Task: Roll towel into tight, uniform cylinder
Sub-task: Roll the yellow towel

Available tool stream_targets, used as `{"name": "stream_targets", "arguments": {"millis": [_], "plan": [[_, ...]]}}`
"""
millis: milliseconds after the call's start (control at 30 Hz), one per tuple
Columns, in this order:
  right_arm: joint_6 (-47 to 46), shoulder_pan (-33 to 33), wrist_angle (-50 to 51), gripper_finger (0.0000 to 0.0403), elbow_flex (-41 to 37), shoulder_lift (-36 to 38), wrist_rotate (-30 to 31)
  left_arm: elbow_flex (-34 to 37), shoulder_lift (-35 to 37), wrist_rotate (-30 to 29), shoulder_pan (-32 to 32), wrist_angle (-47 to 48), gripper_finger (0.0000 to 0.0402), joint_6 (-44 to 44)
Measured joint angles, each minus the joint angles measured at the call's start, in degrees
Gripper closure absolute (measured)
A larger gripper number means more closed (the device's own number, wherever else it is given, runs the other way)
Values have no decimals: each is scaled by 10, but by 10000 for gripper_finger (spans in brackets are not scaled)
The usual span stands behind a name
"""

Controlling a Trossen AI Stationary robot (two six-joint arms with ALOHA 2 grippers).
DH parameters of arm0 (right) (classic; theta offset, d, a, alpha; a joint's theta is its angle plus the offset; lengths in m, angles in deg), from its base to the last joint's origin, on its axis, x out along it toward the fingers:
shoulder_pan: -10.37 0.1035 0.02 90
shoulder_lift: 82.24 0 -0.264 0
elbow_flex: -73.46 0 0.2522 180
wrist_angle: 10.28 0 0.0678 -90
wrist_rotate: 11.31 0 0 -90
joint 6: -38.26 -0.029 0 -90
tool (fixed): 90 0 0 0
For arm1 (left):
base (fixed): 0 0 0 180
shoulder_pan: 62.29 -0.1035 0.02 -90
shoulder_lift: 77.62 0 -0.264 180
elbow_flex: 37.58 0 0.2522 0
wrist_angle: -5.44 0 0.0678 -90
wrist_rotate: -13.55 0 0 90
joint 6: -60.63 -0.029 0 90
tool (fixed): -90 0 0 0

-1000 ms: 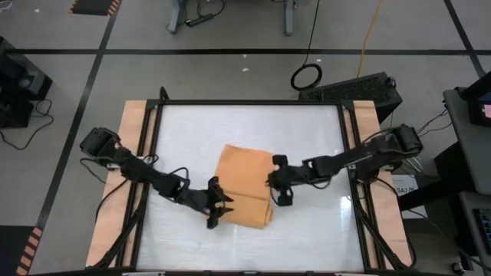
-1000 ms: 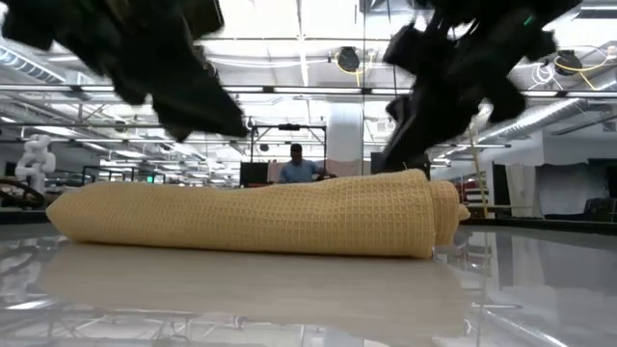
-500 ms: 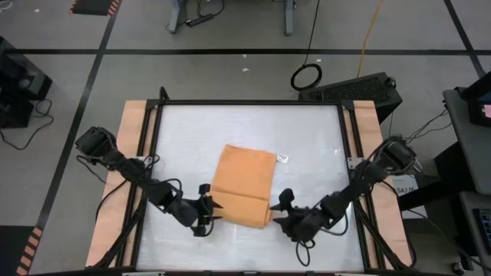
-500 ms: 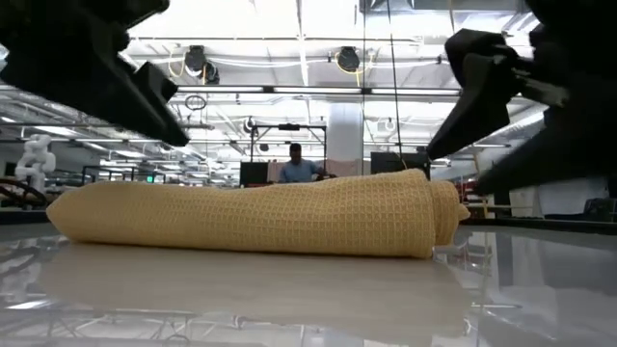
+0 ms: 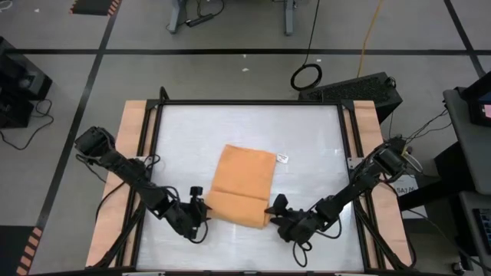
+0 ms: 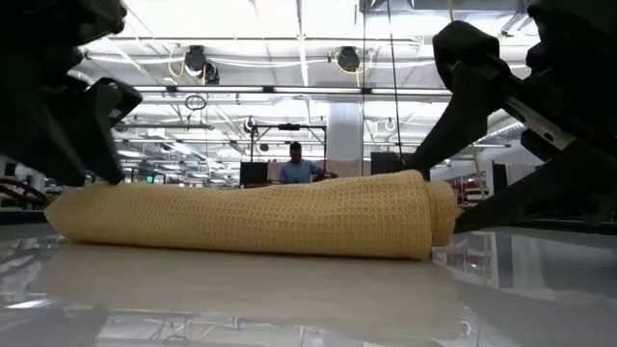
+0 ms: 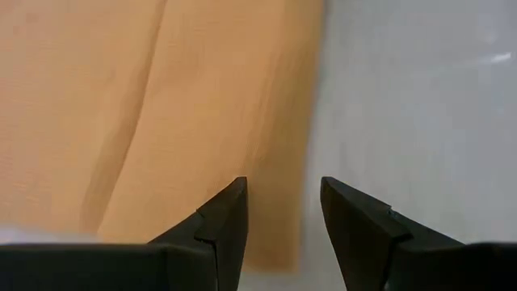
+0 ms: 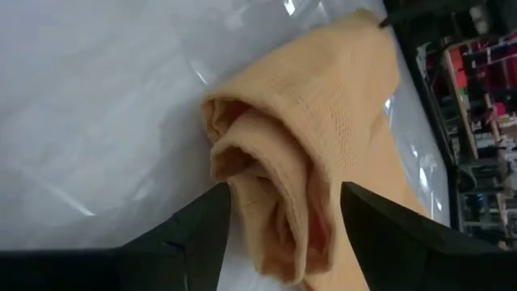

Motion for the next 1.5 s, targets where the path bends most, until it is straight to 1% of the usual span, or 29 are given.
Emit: {"name": "stream_targets", "arguments": {"millis": [133, 267, 400, 533, 600, 667, 767, 833, 1000, 1067, 1133, 1267, 1400, 1500], "plan": [[5, 1, -4, 168, 0, 2, 1, 0, 0, -7, 2, 72, 240, 45], [-2, 11, 4, 152, 0, 15, 9, 0, 0, -10, 6, 119, 240, 95], [5, 11, -1, 134, 0, 15, 7, -1, 0, -10, 19, 115, 240, 95], [0, -4, -17, 123, 0, 12, 5, -22, 0, -11, 32, 114, 240, 93], [3, -12, -34, 122, 0, 10, 0, -34, 0, -17, 41, 127, 240, 84], [18, -19, -43, 122, 0, 9, -16, -41, 0, -40, 47, 166, 240, 90], [23, -31, -45, 122, 0, 4, -55, -41, 0, -75, 50, 246, 240, 134], [18, -36, -48, 122, 0, -1, -58, -41, 0, -82, 51, 294, 240, 166], [16, -44, -58, 122, 0, -3, -73, -41, 1, -81, 51, 310, 240, 173], [18, -47, -70, 122, 0, -3, -79, -35, 1, -96, 51, 303, 240, 172], [23, -55, -78, 122, 0, -2, -100, -21, 1, -106, 45, 288, 240, 165], [28, -66, -78, 127, 0, -2, -125, 6, 1, -86, 25, 235, 240, 154], [30, -77, -76, 138, 0, -2, -136, 20, 1, -70, 11, 119, 240, 86], [41, -83, -62, 143, 0, -2, -135, 20, 1, -62, 0, 53, 240, 40]]}}
